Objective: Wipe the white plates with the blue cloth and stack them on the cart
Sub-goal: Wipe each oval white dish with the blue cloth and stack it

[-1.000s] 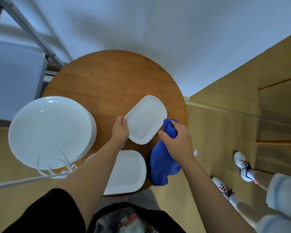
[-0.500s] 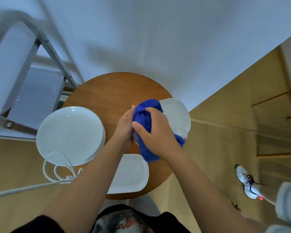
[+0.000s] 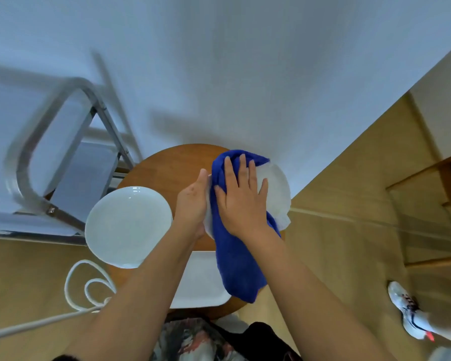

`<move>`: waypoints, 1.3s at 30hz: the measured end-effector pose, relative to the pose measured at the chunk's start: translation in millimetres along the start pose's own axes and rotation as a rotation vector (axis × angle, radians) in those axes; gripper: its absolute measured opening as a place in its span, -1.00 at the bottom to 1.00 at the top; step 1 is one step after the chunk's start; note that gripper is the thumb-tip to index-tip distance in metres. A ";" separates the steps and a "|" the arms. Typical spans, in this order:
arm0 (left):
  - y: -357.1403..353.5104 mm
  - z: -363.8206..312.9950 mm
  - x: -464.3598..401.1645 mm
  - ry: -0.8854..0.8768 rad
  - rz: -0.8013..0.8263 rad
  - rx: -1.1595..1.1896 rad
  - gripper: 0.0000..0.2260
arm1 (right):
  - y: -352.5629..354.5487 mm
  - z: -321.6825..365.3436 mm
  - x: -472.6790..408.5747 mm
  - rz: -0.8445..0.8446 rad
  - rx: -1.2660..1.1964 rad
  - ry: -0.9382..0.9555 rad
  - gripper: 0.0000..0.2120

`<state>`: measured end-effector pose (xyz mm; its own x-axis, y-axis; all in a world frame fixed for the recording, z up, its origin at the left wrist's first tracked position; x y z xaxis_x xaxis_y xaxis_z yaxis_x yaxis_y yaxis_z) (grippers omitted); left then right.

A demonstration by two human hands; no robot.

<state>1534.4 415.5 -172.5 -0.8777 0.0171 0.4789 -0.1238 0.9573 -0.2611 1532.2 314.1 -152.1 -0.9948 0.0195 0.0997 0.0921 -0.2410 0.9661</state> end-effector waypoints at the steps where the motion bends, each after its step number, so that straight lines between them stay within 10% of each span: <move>1: 0.7 -4.1 2.1 -0.004 -0.016 0.001 -0.64 | 3.9 -2.9 -1.2 -0.019 -0.007 -0.020 -0.42; 15: 17.0 -38.8 25.7 -0.217 -0.134 -0.018 -0.72 | 45.8 -50.7 3.3 -0.117 -0.018 -0.288 -0.40; 34: 14.1 -16.4 24.4 0.074 -0.226 0.268 -0.64 | 19.0 32.3 83.9 -0.246 -0.316 0.223 -0.75; 39: 13.4 -14.0 26.2 0.113 -0.072 0.180 -0.62 | 21.8 20.6 83.2 0.020 -0.610 0.196 -0.91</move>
<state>1516.2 432.8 -151.7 -0.8073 -0.0078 0.5901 -0.2742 0.8904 -0.3634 1452.3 330.4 -117.8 -0.9879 -0.1547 0.0147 0.1270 -0.7492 0.6500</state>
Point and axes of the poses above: each hand's wrist, its own x-axis away from the middle knuckle, its own y-axis out of the back of the hand, z = x × y, the point moved 5 cm from there along -x, towards the middle knuckle, and after that the axes turned 3 degrees about z, right-handed, at the moved point
